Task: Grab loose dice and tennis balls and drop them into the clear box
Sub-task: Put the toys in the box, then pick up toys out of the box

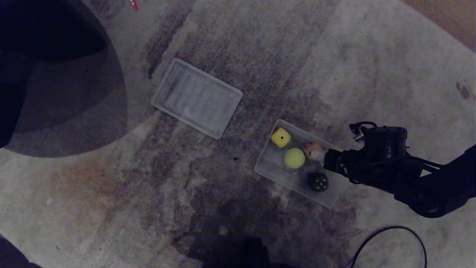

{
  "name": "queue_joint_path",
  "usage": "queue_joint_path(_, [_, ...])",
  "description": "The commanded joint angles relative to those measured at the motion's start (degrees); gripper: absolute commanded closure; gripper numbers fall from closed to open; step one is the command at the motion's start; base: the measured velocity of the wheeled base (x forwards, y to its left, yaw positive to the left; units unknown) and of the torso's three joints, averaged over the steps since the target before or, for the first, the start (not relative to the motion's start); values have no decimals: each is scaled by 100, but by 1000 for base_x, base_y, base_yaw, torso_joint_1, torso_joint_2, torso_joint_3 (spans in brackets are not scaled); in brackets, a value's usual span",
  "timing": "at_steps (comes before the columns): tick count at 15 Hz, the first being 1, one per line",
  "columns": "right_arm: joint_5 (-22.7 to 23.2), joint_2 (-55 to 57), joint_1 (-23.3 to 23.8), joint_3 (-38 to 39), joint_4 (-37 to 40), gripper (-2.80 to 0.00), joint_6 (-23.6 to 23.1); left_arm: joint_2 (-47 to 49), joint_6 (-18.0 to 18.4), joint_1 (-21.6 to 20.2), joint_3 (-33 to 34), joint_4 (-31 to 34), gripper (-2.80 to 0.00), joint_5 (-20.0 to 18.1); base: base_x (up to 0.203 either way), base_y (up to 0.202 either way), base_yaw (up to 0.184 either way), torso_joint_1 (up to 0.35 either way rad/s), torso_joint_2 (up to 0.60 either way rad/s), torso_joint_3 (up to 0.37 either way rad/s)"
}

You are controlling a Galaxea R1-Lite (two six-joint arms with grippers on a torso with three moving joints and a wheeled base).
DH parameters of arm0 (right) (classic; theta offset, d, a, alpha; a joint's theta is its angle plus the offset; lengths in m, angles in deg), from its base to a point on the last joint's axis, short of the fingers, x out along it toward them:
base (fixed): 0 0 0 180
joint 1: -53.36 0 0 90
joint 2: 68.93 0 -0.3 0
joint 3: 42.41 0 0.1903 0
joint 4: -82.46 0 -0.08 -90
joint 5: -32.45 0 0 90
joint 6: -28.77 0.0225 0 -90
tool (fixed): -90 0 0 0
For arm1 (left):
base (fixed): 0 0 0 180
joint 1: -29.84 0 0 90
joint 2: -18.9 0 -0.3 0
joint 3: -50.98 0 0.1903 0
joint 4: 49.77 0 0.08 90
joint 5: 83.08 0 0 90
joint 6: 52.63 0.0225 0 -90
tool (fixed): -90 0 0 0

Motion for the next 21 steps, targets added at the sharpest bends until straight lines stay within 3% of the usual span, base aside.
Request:
queue_joint_path(1, [-4, -170, 2, 132, 2, -280, -124, 6, -9, 0, 0, -12, 0, 6, 0, 0, 0, 0, 0, 0])
queue_joint_path(6, [25, -1437, 151, 851, 291, -280, -171, 6, -9, 0, 0, -11, 0, 5, 0, 0, 0, 0, 0, 0])
queue_joint_path(7, [42, -1877, 203, 1012, 598, -11, -174, -2, -9, 0, 0, -4, 0, 11, 0, 0, 0, 0, 0, 0])
queue_joint_path(8, [91, -2368, 272, 1170, 987, 0, -204, 6, -9, 0, 0, -4, 0, 11, 0, 0, 0, 0, 0, 0])
queue_joint_path(12, [248, -4595, 508, 1714, 3097, 0, -650, 6, -9, 0, 0, -4, 0, 9, 0, 0, 0, 0, 0, 0])
queue_joint_path(18, [36, -8145, 1137, 2308, 6424, 0, -1404, 6, -9, 0, 0, -4, 0, 4, 0, 0, 0, 0, 0, 0])
queue_joint_path(21, [36, -9544, 1483, 2602, 7346, 0, -1529, 6, -9, 0, 0, -4, 0, 11, 0, 0, 0, 0, 0, 0])
